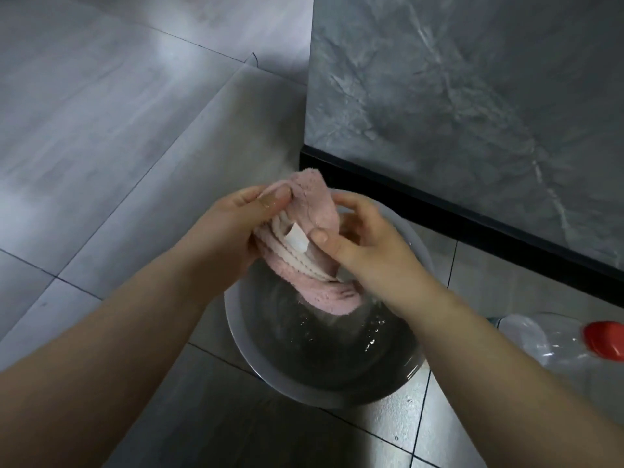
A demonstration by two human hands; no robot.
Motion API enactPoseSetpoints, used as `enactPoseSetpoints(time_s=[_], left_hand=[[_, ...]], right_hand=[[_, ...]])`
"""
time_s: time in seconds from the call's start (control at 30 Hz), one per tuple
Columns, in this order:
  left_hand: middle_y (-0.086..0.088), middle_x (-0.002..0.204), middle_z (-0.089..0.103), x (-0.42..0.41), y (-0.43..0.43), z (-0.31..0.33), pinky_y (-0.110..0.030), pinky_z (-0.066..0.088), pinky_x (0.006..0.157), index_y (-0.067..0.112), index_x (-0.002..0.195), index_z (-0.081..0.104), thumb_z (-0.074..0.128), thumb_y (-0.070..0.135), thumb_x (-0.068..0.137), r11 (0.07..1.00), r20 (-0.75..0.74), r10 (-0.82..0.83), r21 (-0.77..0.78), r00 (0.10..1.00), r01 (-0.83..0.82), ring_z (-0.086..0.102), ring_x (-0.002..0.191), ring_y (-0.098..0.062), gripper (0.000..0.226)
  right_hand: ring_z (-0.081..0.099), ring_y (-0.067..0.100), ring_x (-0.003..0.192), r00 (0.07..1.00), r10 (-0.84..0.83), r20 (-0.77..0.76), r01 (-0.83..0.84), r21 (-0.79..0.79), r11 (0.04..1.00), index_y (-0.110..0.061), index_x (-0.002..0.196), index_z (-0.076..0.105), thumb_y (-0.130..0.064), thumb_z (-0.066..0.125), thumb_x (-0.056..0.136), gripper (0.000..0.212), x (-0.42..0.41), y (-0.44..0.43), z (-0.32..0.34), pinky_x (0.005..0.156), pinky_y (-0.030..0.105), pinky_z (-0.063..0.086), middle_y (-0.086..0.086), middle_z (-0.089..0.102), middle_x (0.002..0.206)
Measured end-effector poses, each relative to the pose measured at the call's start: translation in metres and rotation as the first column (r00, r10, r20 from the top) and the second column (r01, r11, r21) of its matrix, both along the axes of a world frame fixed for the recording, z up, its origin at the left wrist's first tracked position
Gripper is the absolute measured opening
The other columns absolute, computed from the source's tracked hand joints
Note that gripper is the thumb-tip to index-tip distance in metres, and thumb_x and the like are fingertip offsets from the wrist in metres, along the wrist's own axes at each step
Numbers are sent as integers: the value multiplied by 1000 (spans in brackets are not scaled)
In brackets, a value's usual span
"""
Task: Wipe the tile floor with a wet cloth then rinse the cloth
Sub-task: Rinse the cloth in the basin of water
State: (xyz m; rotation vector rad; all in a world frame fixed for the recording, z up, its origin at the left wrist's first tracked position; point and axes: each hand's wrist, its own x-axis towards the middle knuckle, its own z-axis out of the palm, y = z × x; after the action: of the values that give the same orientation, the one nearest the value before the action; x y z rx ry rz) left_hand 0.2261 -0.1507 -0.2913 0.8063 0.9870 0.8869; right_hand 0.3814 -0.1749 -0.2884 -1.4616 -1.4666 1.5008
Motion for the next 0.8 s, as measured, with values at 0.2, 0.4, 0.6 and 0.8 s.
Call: enactPoseSetpoints(time_s=[0.2,0.4,0.6,0.8], left_hand=[[-1,90,72,4,-7,3,-29,57,69,23,96,58,46,50,59,980,31,-81,-182,996,85,69,86,-16,47],[-8,95,71,2,-28,-16,-31,59,71,10,106,58,63,11,73,972,-103,38,-229,994,-61,71,81,-18,33],[-11,122,58,-23,-2,-43,-30,56,79,5,129,37,61,2,81,890,-255,438,-14,862,-456,63,102,-23,54],[-7,129,46,-25,4,-58,-32,47,84,16,132,19,74,19,70,946,-661,303,121,687,-300,52,104,-19,83]], right_hand=[[51,-5,60,971,-212,108,175,278,944,-25,70,54,-25,56,89,19,-14,13,0,56,6,41,-12,54,65],[51,9,67,964,-234,125,213,164,963,-4,87,59,-34,52,90,31,-35,35,-3,65,21,42,-4,55,72],[55,15,106,999,-14,33,17,-92,996,-22,130,39,-12,58,88,47,-54,38,-26,94,27,46,0,53,113],[45,14,125,966,94,242,-95,-7,995,-16,137,39,-3,49,91,49,-59,51,-51,96,16,35,3,46,139]])
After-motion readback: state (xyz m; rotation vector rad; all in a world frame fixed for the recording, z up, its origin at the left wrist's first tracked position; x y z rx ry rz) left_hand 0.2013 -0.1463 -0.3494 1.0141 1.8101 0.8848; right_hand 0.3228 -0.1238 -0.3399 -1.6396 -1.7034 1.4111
